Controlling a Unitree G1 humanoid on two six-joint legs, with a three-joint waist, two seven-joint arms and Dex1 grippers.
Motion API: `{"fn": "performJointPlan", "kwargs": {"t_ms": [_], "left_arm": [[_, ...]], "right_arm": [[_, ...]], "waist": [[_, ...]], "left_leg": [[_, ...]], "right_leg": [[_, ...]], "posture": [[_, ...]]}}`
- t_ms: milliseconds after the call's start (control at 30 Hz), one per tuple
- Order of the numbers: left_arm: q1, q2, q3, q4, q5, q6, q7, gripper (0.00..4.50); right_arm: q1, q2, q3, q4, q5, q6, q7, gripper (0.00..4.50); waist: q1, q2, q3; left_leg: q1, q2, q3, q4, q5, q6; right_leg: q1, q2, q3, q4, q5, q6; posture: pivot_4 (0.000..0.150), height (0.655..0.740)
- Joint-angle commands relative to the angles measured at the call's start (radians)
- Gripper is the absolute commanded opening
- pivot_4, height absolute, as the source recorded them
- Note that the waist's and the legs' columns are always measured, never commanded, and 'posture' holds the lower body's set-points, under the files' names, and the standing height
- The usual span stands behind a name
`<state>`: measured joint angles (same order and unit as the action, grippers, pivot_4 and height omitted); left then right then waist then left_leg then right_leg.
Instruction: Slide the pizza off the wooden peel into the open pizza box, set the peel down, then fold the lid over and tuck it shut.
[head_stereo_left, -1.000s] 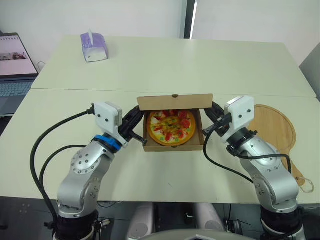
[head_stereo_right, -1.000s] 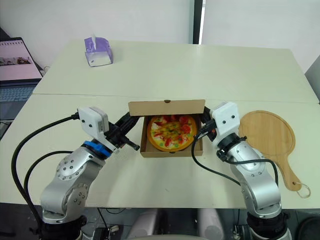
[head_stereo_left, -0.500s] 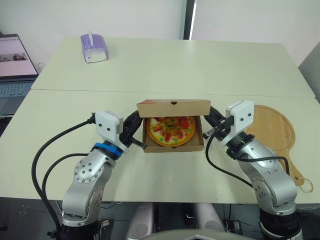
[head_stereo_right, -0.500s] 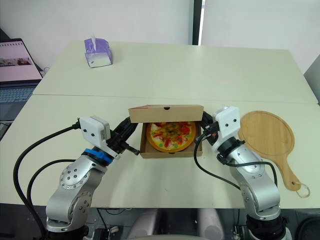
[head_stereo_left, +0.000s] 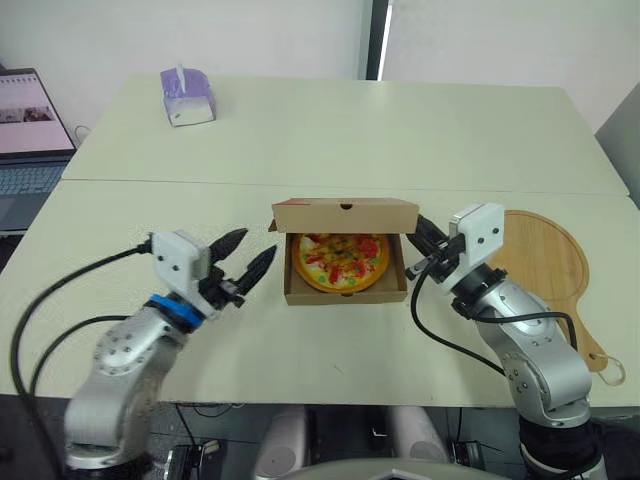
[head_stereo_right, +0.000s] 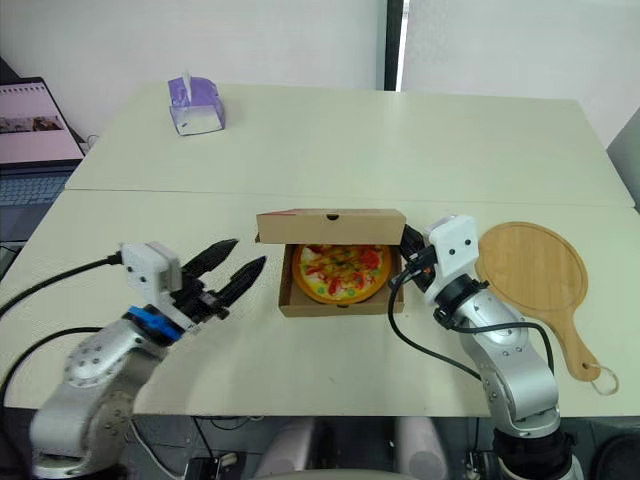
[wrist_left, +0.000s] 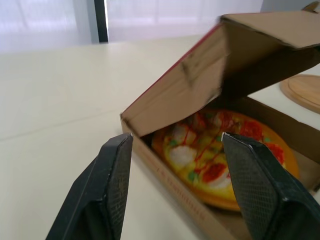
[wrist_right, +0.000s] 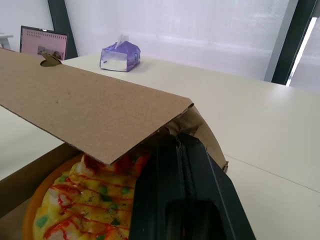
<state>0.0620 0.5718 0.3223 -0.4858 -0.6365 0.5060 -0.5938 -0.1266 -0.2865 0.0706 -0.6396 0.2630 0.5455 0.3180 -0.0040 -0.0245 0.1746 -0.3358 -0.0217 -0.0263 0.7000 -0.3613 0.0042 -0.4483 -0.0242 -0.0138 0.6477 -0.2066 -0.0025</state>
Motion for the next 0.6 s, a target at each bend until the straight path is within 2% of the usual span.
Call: {"fn": "performJointPlan", "kwargs": {"t_ms": [33, 67, 167, 300, 467, 600], "left_arm": [[-0.142, 0.098, 0.066, 0.114, -0.112, 0.075, -0.095, 2.53], [-0.205, 0.133, 0.062, 0.162, -0.13, 0.103, -0.122, 2.32], [-0.4, 0.208, 0.007, 0.293, -0.157, 0.17, -0.216, 1.32], [-0.653, 0.216, -0.121, 0.444, -0.104, 0.182, -0.318, 0.03], [-0.822, 0.174, -0.291, 0.569, 0.002, 0.144, -0.444, 0.03], [-0.831, 0.181, -0.391, 0.615, 0.1, 0.101, -0.523, 0.03]], "right_arm": [[-0.017, -0.006, 0.012, -0.038, 0.003, -0.009, 0.008, 0.0], [-0.018, -0.007, 0.011, -0.04, 0.007, -0.003, 0.009, 0.0], [-0.03, -0.012, 0.009, -0.05, 0.023, 0.019, 0.019, 0.0], [-0.045, -0.029, 0.01, -0.044, 0.033, 0.031, 0.04, 0.0], [-0.05, -0.051, 0.004, -0.018, 0.03, 0.015, 0.066, 0.0], [-0.033, -0.071, 0.011, -0.008, 0.019, -0.011, 0.088, 0.0]], "waist": [[0.003, 0.0, 0.0], [0.005, -0.001, 0.0], [0.005, -0.003, -0.001], [0.001, -0.003, -0.001], [-0.008, -0.002, -0.001], [-0.019, -0.003, -0.001]], "left_leg": [[0.001, 0.0, 0.0, 0.0, 0.0, 0.0], [0.003, 0.0, -0.001, 0.0, 0.0, 0.0], [0.006, -0.001, -0.002, 0.0, 0.0, 0.0], [0.007, -0.001, 0.0, 0.0, 0.002, -0.003], [0.006, -0.001, 0.0, -0.002, 0.002, -0.004], [0.006, 0.0, 0.001, -0.002, 0.002, -0.003]], "right_leg": [[0.002, 0.001, 0.0, 0.0, 0.0, 0.0], [0.004, 0.001, -0.001, -0.001, 0.0, 0.0], [0.008, 0.004, -0.003, -0.002, 0.0, 0.0], [0.008, 0.003, 0.0, -0.002, 0.0, 0.0], [0.006, 0.002, 0.002, -0.002, 0.0, 0.0], [0.006, 0.002, 0.002, -0.002, 0.0, 0.0]], "posture": [[0.15, 0.74], [0.15, 0.74], [0.15, 0.74], [0.15, 0.74], [0.15, 0.74], [0.15, 0.74]]}}
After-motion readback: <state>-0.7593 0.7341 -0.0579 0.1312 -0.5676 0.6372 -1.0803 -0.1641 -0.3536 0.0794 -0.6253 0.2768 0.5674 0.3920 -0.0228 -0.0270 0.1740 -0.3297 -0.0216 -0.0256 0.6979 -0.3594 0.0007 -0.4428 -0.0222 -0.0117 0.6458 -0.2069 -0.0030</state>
